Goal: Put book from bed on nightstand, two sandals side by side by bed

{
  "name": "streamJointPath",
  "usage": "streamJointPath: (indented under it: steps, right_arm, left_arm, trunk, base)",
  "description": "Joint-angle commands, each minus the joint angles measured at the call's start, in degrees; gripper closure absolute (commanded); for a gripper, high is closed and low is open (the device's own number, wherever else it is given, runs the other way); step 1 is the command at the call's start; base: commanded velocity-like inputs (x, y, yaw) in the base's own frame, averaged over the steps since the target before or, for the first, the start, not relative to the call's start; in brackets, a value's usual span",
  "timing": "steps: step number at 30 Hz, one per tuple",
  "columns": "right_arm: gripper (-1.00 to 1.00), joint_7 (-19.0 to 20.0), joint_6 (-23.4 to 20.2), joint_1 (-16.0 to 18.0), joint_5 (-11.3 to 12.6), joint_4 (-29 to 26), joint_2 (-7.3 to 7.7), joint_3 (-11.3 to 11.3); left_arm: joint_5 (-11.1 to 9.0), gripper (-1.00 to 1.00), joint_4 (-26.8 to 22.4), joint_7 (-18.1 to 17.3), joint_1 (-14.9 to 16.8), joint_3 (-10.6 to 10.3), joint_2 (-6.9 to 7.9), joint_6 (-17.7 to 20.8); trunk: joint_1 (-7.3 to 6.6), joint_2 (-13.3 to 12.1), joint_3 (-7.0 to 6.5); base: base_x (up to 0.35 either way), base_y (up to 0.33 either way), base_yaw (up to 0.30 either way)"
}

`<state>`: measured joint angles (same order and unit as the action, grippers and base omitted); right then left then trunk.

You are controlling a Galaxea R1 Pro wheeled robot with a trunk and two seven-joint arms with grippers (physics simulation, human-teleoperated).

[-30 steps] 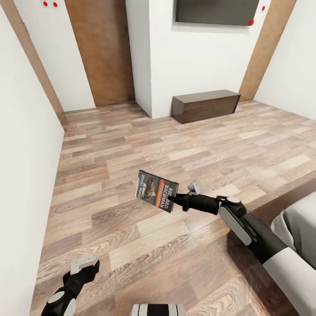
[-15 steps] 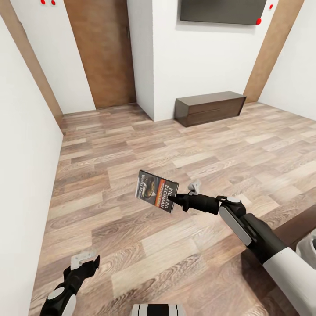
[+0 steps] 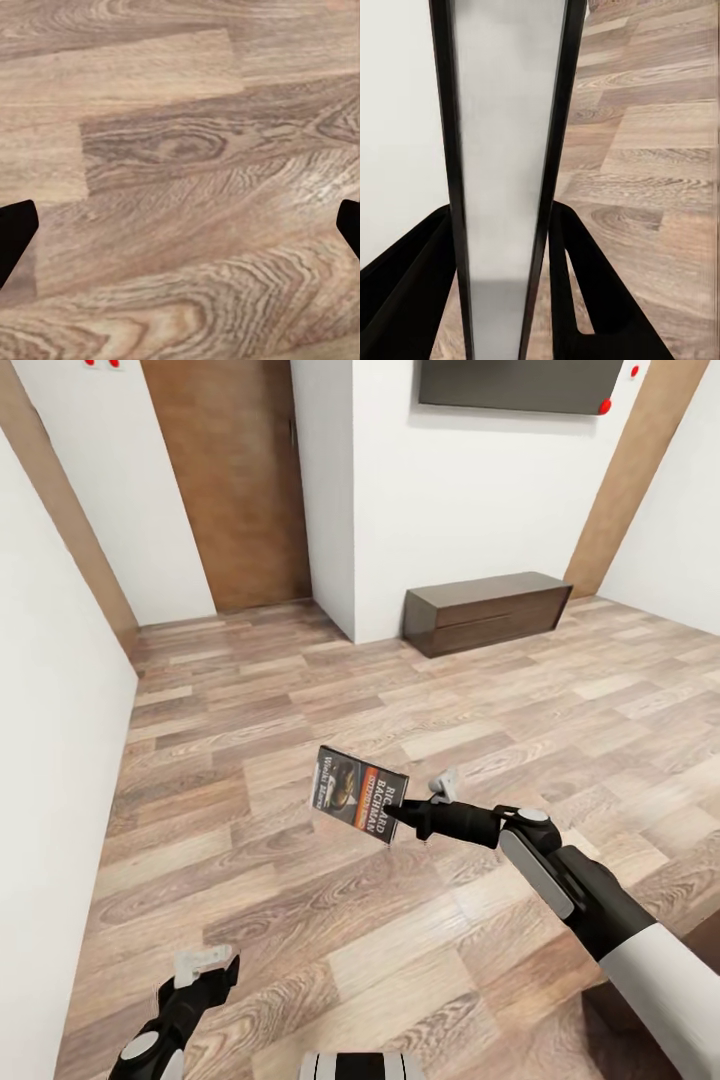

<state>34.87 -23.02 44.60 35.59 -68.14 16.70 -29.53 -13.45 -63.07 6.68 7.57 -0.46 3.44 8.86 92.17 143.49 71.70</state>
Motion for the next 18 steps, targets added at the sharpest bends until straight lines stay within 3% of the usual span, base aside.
streamJointPath:
  steps: [1,7,14,18]
  right_arm:
    - [1.0,-0.12,-0.52,0.05,0.84,-0.06,0.06,0.01]
    - [1.0,-1.09,-0.48,0.05,0.88,0.16,0.02,0.11]
    - [1.0,-4.26,-0.46,0.05,0.8,0.25,0.0,-0.35]
    - [1.0,-4.35,-0.45,0.05,0.85,0.28,-0.01,-0.32]
  left_arm:
    - [-0.5,-1.0,0.72,-0.22,0.0,-0.11,0.01,-0.65]
    - [-0.51,-1.0,0.0,-1.03,0.03,0.0,0.12,-2.12]
    - [-0.42,-1.0,0.09,-1.12,0.0,0.02,0.28,-2.42]
    - [-0.23,-1.0,0.24,-1.01,0.0,0.02,0.26,-2.51]
  trunk:
    - [0.02,0.02,0.05]
    - [0.02,0.02,0.05]
    - [0.02,0.02,0.05]
    - [0.02,0.02,0.05]
  base:
    - [0.326,0.016,0.0]
    - [0.333,0.004,-0.023]
    - [0.335,0.016,-0.225]
    - [0.335,0.127,-0.095]
